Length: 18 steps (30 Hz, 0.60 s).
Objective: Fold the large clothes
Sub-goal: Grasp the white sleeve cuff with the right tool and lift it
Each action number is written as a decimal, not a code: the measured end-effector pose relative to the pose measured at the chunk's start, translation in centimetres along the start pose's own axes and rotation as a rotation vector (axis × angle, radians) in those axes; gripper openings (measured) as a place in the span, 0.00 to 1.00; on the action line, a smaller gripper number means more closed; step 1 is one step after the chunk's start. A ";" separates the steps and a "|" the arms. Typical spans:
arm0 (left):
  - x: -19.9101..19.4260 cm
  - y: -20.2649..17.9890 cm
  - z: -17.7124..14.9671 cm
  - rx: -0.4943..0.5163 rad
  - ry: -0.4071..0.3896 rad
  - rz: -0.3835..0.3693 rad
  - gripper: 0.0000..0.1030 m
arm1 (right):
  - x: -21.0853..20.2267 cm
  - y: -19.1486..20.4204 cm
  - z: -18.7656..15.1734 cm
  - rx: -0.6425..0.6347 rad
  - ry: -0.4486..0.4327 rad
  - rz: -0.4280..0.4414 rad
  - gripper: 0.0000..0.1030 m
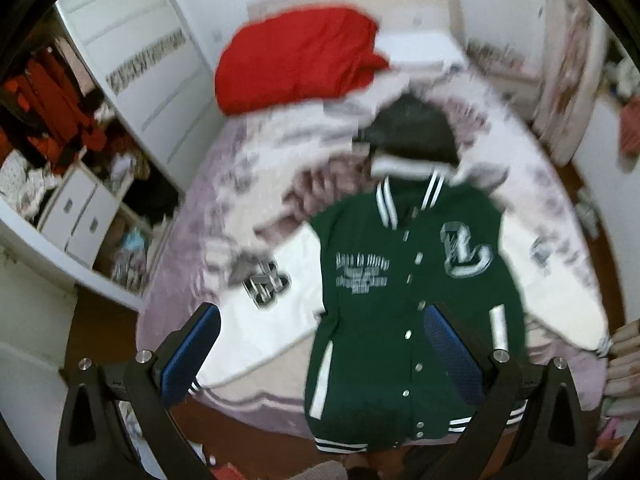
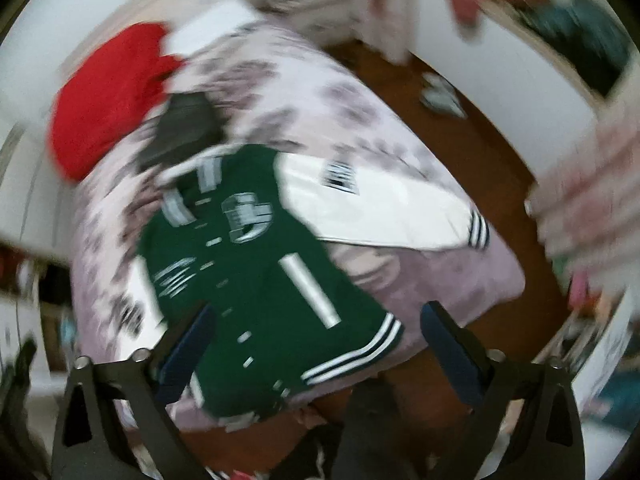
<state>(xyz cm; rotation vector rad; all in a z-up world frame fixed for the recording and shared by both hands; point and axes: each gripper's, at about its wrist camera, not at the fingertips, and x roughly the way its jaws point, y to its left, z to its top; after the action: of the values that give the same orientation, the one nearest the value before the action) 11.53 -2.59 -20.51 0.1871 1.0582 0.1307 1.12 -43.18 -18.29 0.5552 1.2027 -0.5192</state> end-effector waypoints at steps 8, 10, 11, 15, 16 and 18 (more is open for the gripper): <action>14.9 -8.9 -4.5 -0.049 0.239 0.045 1.00 | 23.5 -17.7 2.8 0.420 0.153 0.060 0.73; 17.7 -11.4 -4.9 -0.024 0.262 0.053 1.00 | 28.6 -22.5 2.5 0.556 0.170 0.094 0.77; 19.0 -12.8 -5.1 -0.008 0.267 0.055 1.00 | 30.0 -23.7 2.4 0.591 0.171 0.095 0.77; 22.8 -17.7 -4.7 0.061 0.273 0.054 1.00 | 36.4 -28.9 2.6 0.794 0.099 0.234 0.77; 23.5 -18.9 -4.6 0.076 0.273 0.051 1.00 | 37.5 -29.5 3.0 0.843 0.058 0.289 0.79; 24.5 -21.1 -4.0 0.107 0.274 0.043 1.00 | 38.1 -29.5 3.6 0.895 -0.041 0.368 0.80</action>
<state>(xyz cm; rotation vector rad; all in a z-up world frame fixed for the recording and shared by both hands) 20.28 -18.06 -47.87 0.2946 1.3355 0.1414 -4.71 -70.87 -57.45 1.4856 0.7511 -0.7358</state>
